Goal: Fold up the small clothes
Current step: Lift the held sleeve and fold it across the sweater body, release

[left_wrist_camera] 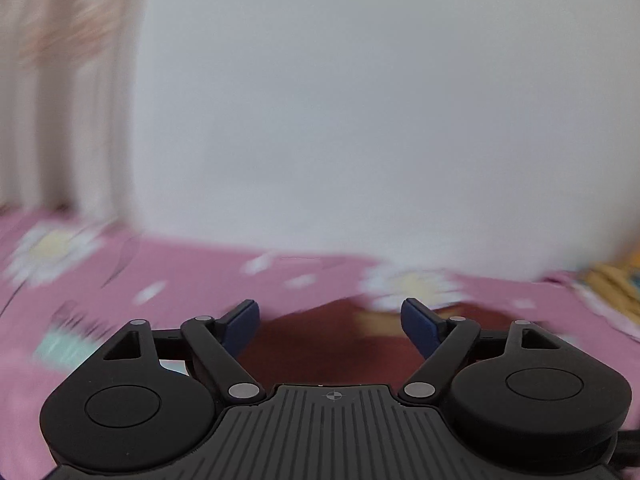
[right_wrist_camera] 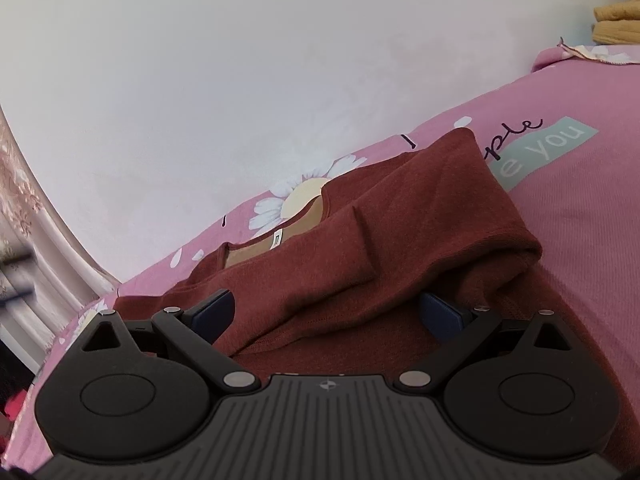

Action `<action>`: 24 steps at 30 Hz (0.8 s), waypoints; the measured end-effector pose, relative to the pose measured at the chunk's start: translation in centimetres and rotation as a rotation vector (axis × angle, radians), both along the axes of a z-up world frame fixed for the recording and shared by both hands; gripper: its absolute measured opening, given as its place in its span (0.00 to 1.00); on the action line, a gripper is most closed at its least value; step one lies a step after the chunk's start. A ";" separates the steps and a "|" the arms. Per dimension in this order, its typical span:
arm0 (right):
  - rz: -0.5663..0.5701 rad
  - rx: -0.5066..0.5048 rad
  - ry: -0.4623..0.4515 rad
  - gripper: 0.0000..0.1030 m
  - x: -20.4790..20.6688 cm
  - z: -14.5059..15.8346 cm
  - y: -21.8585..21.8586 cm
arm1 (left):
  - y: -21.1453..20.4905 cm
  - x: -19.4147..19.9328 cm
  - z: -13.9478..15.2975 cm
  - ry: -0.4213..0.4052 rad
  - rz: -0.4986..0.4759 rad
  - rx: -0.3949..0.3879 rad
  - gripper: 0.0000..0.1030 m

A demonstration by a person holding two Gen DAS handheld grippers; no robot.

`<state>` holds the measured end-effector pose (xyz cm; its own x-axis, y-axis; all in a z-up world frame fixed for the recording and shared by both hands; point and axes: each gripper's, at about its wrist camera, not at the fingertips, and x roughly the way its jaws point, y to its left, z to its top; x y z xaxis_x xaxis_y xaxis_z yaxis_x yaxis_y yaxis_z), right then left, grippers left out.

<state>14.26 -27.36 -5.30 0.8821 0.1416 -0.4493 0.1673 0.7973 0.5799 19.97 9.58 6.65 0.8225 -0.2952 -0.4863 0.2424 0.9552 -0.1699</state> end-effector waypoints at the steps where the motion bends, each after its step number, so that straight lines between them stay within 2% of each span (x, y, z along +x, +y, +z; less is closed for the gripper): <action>1: -0.002 0.000 0.000 0.95 -0.1 0.2 0.0 | 1.3 0.2 -1.3 0.027 0.055 -0.004 1.00; 4: 0.014 -0.024 -0.006 0.91 -0.3 1.4 0.4 | 4.1 0.4 -5.0 0.097 0.170 -0.009 1.00; 7: 0.034 -0.082 -0.028 0.89 0.4 3.5 1.1 | 6.0 -0.2 -7.4 0.143 0.215 0.027 1.00; 9: 0.028 -0.165 -0.010 0.89 1.7 4.4 1.5 | 6.4 -0.3 -8.0 0.165 0.215 0.025 1.00; 11: 0.014 -0.249 0.051 0.89 3.7 4.5 1.7 | 6.2 0.2 -8.1 0.175 0.207 0.019 1.00; 13: 0.019 -0.281 0.108 0.85 5.2 3.9 1.6 | 6.0 0.1 -7.9 0.179 0.191 0.024 1.00; 16: 0.043 -0.307 0.159 0.74 6.6 2.6 2.3 | 5.0 -1.0 -8.3 0.177 0.170 0.059 1.00; 17: 0.060 -0.323 0.169 0.66 7.0 2.2 2.7 | 4.7 -0.9 -8.5 0.180 0.162 0.070 1.00; 18: 0.082 -0.345 0.184 0.51 7.3 1.7 3.2 | 4.4 -0.8 -8.6 0.187 0.156 0.075 1.00; 19: 0.077 -0.407 0.202 0.45 7.4 1.3 3.9 | 4.2 -0.7 -8.9 0.195 0.147 0.077 1.00; 20: 0.067 -0.480 0.199 0.24 7.4 1.4 4.6 | 4.0 -0.6 -9.2 0.202 0.137 0.080 1.00; 21: 0.087 -0.512 0.189 0.13 7.3 1.5 4.9 | 3.7 -0.6 -9.4 0.205 0.130 0.087 1.00; 24: 0.097 -0.489 0.097 0.12 6.7 3.8 4.0 | 3.0 -0.3 -9.6 0.201 0.121 0.122 1.00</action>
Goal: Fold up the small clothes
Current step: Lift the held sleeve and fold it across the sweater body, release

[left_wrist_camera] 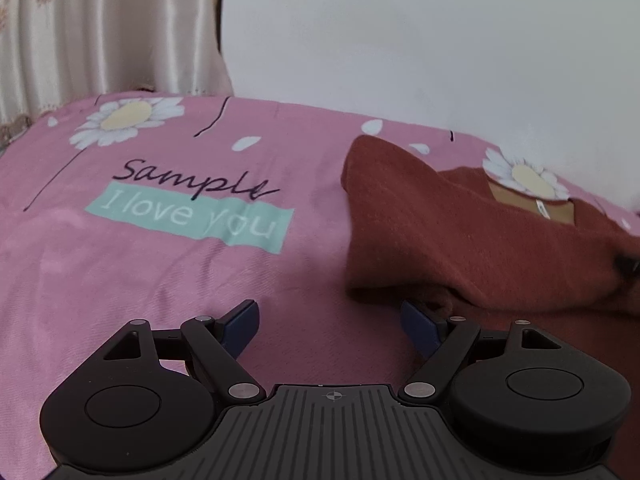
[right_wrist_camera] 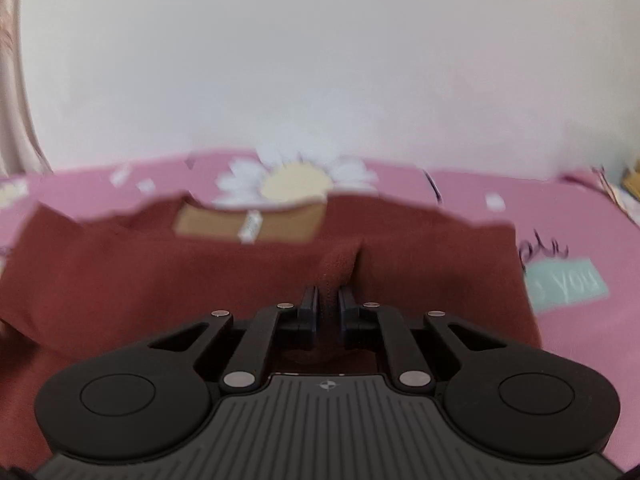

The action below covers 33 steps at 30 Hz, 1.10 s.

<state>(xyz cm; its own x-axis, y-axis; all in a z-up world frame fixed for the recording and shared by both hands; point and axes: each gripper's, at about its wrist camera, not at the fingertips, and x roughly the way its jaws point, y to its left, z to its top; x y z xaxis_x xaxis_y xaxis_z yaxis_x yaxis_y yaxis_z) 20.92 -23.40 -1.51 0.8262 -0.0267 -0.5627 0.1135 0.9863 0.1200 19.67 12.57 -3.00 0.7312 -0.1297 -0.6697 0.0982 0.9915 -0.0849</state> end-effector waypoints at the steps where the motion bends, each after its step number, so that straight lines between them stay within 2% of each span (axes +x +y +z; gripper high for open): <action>1: -0.010 0.026 -0.030 0.12 -0.3 0.8 -0.7 | -0.2 0.1 -0.1 0.003 -0.002 0.007 1.00; 4: -0.097 0.060 -0.108 0.12 -1.1 2.5 -3.5 | -0.5 0.5 -0.5 0.020 0.003 0.025 1.00; 7: -0.152 0.070 -0.019 0.12 -0.7 0.8 -6.0 | -0.4 0.9 -1.0 0.041 0.015 0.034 1.00; 10: -0.139 0.066 0.072 0.13 -0.7 -1.8 -6.8 | -0.3 0.9 -1.1 0.045 0.024 0.048 1.00; 13: -0.151 0.080 0.057 0.24 -1.5 -2.5 -7.1 | -0.1 0.7 -0.6 0.049 0.019 0.040 1.00; 16: -0.187 0.089 0.024 0.37 -1.9 -1.8 -7.9 | 0.3 0.1 0.7 0.019 0.009 0.037 1.00; 18: -0.218 0.048 -0.009 0.48 -1.9 -0.9 -8.0 | 0.6 -0.1 1.8 -0.007 0.013 0.038 1.00; 21: -0.195 -0.005 -0.038 0.57 -1.8 0.1 -7.3 | 0.4 0.0 3.4 -0.049 0.018 0.026 1.00; 27: -0.045 -0.095 -0.011 0.59 -0.3 -1.3 -3.3 | -4.1 2.4 4.4 -0.094 -0.020 0.112 1.00; 31: -0.019 -0.125 0.087 0.57 0.8 -3.3 -3.7 | -7.0 4.6 2.2 -0.035 -0.052 0.180 1.00; 33: -0.055 -0.129 0.069 0.57 0.3 -3.1 -4.5 | -7.5 5.5 0.5 0.010 -0.051 0.227 1.00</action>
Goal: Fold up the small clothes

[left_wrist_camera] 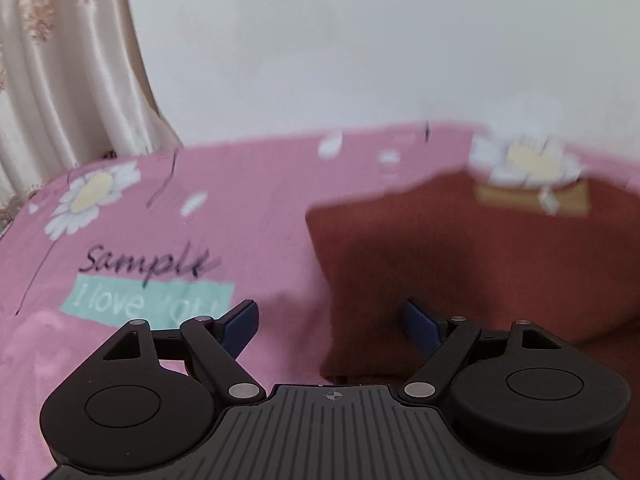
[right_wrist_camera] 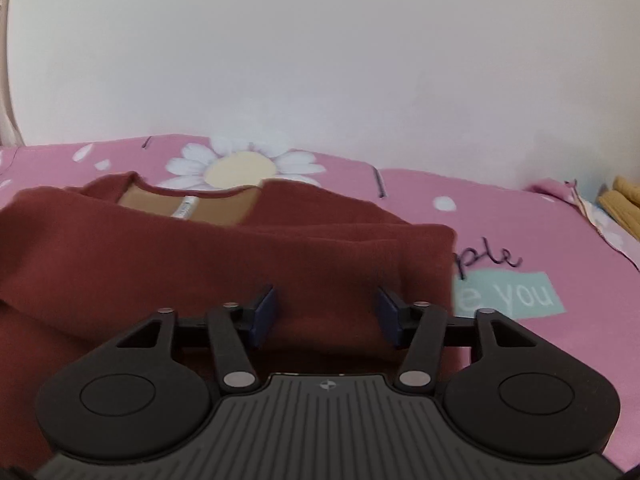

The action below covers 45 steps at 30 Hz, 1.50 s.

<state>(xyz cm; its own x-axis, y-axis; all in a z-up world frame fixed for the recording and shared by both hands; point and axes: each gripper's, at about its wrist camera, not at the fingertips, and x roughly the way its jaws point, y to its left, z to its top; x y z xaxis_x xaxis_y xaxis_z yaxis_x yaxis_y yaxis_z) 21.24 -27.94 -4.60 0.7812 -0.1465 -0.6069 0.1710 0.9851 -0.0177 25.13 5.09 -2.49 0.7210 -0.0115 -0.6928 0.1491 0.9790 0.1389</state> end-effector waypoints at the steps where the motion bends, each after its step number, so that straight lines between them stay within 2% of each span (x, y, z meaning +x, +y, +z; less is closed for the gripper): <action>1: -0.044 -0.004 0.001 0.57 -0.2 0.3 -0.6 | 0.1 0.1 -0.6 0.006 -0.001 0.001 1.00; 4: -0.110 0.025 -0.014 0.61 -0.7 0.7 -2.0 | 1.0 -0.1 -0.9 -0.010 0.019 -0.013 1.00; 7: -0.114 0.018 0.030 0.65 -0.5 0.1 -1.9 | 1.6 0.0 -0.6 0.006 0.026 -0.040 1.00; 9: -0.115 -0.011 0.046 0.70 -0.5 -0.3 -1.7 | 1.5 -0.3 -0.3 -0.003 0.022 -0.018 1.00; 13: -0.170 0.006 0.047 0.72 -1.2 0.7 -2.2 | 1.2 -1.8 0.3 -0.036 0.005 0.045 1.00; 16: -0.182 -0.008 0.029 0.74 -2.2 1.7 -2.0 | 1.5 -2.8 0.9 -0.056 0.007 0.054 1.00; 22: -0.080 -0.023 0.022 0.84 -4.1 2.6 0.6 | 1.2 -5.3 2.2 -0.073 -0.013 0.018 1.00; 29: 0.041 -0.015 0.108 0.90 -7.0 2.0 2.9 | 0.1 -9.3 0.7 -0.030 -0.086 0.048 1.00; 32: 0.101 -0.003 0.168 0.91 -8.3 1.5 3.2 | 0.0 -10.7 -0.4 0.008 -0.108 0.072 1.00; 35: 0.145 0.007 0.232 0.91 -9.7 1.0 3.5 | 0.2 -12.2 -0.9 0.012 -0.123 0.083 1.00; 41: 0.156 0.065 0.235 0.96 -12.6 1.0 3.0 | 1.2 -14.2 -0.8 0.017 -0.134 0.069 1.00; 45: 0.157 0.063 0.222 0.97 -13.9 1.0 3.2 | 1.9 -15.0 -0.9 0.023 -0.115 0.040 1.00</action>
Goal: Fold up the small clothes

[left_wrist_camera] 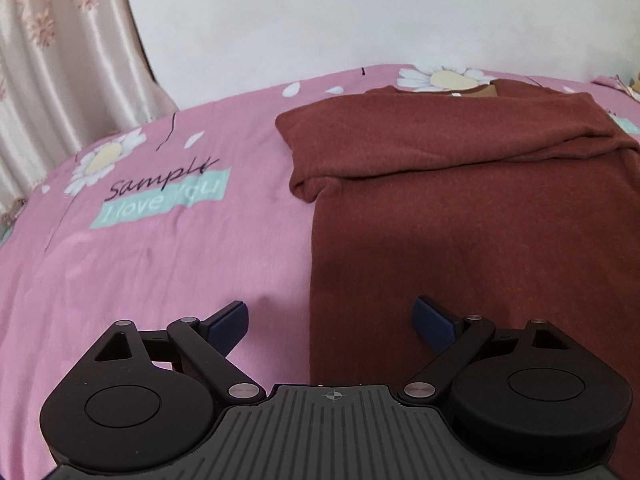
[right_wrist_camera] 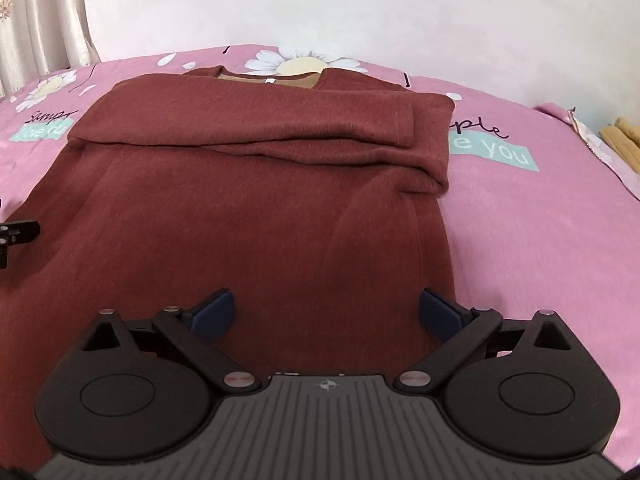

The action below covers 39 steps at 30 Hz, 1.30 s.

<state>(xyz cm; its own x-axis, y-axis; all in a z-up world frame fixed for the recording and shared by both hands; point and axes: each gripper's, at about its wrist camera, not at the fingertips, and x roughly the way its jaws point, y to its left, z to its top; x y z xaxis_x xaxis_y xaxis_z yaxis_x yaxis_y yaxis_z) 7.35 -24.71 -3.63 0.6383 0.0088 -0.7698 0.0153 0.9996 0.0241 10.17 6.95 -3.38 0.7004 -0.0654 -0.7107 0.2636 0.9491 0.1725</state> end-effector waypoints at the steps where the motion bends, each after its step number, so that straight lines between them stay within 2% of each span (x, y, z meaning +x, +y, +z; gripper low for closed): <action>1: 0.002 0.001 -0.001 0.97 -0.3 0.0 0.1 | 0.1 -0.1 0.0 0.005 0.004 -0.005 1.00; 9: 0.028 0.025 0.010 0.97 -2.6 0.3 -0.5 | 0.0 -1.7 0.5 0.019 0.009 0.033 1.00; 18: 0.028 0.021 0.003 0.99 -3.0 0.1 -0.4 | -0.6 -1.9 0.6 0.017 0.031 0.065 1.00; 39: 0.021 0.020 -0.014 1.00 -3.3 -0.1 -0.4 | -0.6 -1.8 0.4 0.010 0.040 0.070 1.00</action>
